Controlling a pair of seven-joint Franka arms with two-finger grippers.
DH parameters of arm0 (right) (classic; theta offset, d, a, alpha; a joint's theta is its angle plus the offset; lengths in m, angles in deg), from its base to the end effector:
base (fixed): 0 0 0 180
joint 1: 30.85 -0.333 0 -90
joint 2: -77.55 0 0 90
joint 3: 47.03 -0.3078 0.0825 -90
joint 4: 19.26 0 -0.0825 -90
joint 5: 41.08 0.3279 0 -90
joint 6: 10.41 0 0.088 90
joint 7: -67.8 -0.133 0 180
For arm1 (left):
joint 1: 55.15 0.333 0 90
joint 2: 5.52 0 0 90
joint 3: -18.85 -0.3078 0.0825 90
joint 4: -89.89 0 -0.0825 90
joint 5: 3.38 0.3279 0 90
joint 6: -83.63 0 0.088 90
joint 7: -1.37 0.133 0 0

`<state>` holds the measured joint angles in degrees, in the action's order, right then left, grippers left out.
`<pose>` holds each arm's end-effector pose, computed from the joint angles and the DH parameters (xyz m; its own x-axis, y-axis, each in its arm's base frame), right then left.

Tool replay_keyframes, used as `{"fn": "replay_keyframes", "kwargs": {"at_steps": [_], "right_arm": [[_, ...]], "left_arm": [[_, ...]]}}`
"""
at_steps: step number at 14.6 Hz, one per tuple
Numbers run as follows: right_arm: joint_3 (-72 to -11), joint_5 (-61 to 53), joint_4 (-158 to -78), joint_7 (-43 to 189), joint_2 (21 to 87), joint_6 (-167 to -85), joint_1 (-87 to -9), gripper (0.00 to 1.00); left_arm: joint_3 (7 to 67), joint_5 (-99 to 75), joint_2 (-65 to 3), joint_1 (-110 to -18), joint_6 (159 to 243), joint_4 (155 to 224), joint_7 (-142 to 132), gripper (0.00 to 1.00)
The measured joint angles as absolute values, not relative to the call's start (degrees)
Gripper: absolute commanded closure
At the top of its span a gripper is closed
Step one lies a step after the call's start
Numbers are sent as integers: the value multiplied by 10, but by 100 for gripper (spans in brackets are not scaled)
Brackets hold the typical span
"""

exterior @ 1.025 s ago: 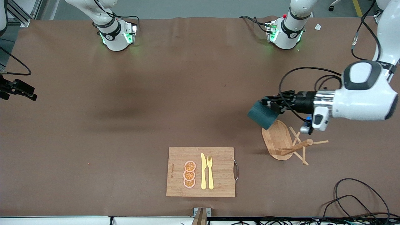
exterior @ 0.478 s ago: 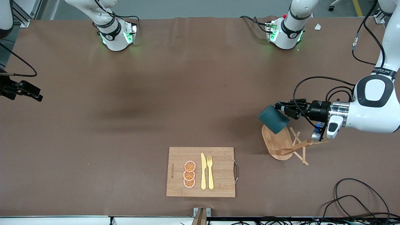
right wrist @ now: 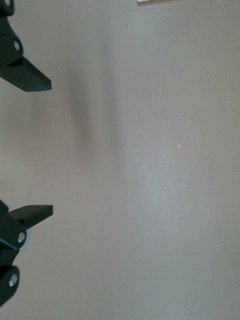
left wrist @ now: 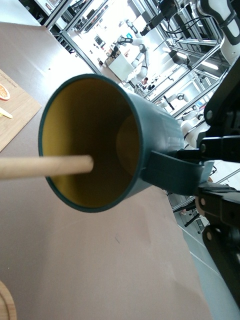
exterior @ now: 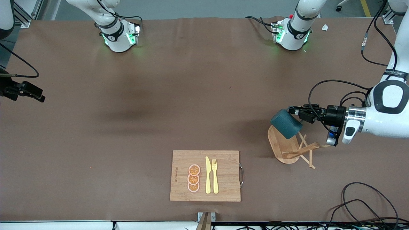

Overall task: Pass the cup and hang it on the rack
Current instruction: 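Lower the mug handle onto a rack peg with the left gripper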

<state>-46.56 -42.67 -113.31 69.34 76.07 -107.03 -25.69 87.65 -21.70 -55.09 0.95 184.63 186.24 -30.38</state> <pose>0.5125 -0.0539 0.5578 0.9975 -0.0681 0.0182 -0.0686 -0.9972 0.0283 0.5653 -0.0455 0.3678 0.7258 0.0524 -0.6859 0.6007 -0.5342 0.5948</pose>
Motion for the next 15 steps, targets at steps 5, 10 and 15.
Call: {"fn": "replay_keyframes", "kwargs": {"at_steps": [5,10,15], "right_arm": [[-465,-427,-1132,693,761,-1068,-257,0],[-466,-427,-1128,693,761,-1067,-258,0],[-465,-427,-1126,693,761,-1062,-258,0]], "left_arm": [[848,-228,-551,11,1815,1839,-261,100],[818,-251,-551,11,1812,1837,-208,100],[795,-277,-556,11,1805,1837,-187,96]]}}
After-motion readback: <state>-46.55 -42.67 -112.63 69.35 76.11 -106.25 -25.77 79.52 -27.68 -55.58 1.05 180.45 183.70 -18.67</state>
